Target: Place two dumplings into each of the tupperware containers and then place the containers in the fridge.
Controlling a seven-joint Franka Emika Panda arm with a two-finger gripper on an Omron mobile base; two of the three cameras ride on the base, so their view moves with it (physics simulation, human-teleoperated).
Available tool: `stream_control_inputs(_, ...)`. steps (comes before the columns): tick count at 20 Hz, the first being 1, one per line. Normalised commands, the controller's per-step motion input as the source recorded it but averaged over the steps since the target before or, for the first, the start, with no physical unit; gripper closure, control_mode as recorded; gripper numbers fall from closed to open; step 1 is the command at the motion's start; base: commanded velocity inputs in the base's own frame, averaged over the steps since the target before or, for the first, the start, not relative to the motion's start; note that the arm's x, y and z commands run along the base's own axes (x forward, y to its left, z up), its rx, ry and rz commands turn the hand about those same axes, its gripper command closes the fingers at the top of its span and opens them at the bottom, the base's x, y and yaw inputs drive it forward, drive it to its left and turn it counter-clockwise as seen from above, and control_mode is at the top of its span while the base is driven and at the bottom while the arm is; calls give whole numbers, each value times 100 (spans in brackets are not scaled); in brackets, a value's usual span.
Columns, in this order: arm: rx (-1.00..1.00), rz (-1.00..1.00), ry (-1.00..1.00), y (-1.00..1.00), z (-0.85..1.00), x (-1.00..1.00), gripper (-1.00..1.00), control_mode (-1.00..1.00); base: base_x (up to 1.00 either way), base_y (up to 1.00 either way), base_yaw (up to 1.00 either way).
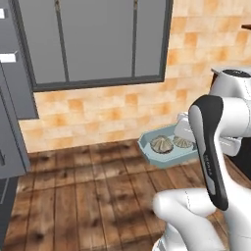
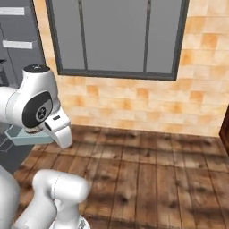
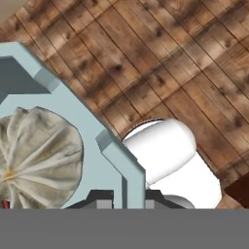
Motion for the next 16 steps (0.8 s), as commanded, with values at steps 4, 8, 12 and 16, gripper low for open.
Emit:
stream_control_inputs(4, 0, 0, 0, 0, 0, 0, 100, 100, 100, 29, -20)
stream_control_inputs(8, 0, 0, 0, 0, 0, 0, 100, 100, 100, -19, 17)
stream_control_inputs(12, 0, 0, 0, 0, 0, 0, 100, 100, 98, -45, 62)
stream_control_inputs(16, 0, 0, 0, 0, 0, 0, 100, 100, 79, -39, 77)
